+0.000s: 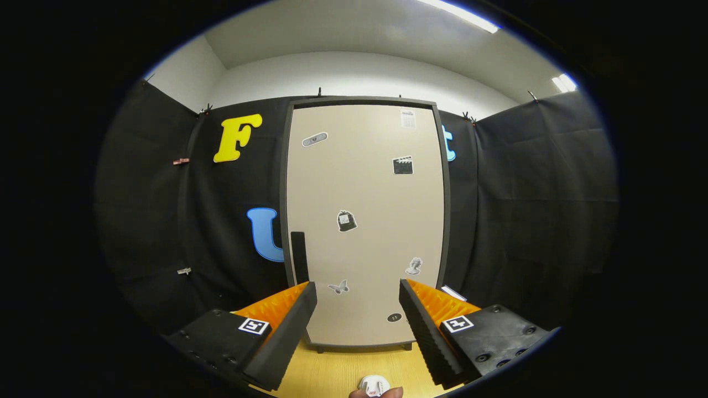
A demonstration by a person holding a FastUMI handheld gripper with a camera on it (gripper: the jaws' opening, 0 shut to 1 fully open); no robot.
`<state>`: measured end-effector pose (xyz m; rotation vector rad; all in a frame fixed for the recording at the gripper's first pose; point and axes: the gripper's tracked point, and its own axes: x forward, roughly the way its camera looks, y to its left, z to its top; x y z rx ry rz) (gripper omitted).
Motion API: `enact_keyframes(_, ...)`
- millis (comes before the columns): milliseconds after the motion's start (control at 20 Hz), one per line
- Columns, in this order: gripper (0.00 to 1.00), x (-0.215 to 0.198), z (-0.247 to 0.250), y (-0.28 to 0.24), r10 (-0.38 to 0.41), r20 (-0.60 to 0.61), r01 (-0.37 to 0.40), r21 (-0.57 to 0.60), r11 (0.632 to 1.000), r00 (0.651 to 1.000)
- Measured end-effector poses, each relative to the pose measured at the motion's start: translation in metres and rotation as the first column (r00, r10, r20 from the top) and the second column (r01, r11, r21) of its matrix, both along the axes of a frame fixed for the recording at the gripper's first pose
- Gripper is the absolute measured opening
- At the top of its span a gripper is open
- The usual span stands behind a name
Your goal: Open the shoe cabinet door, grab the shoes and put them into the shoe cabinet, then close the shoe cabinet door.
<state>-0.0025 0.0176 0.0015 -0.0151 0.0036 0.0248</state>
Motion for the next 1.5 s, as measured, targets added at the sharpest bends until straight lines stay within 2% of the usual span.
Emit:
enact_keyframes(300, 0.97, 0.013, 0.012, 0.037, 0.06, 0.027, -0.06, -0.007, 0.998, 0.998)
enact_keyframes(550, 0.97, 0.049, 0.016, 0.078, 0.095, 0.04, -0.096, 0.017, 0.995, 0.995)
enact_keyframes(1300, 0.98, 0.179, -0.053, 0.131, 0.089, -0.059, -0.086, 0.044, 0.995, 0.994)
enact_keyframes(1350, 0.97, 0.186, -0.056, 0.132, 0.085, -0.06, -0.083, 0.041, 0.996, 0.995)
enact_keyframes(1500, 0.79, 0.207, -0.065, 0.131, 0.055, -0.062, -0.054, 0.026, 0.998, 0.997)
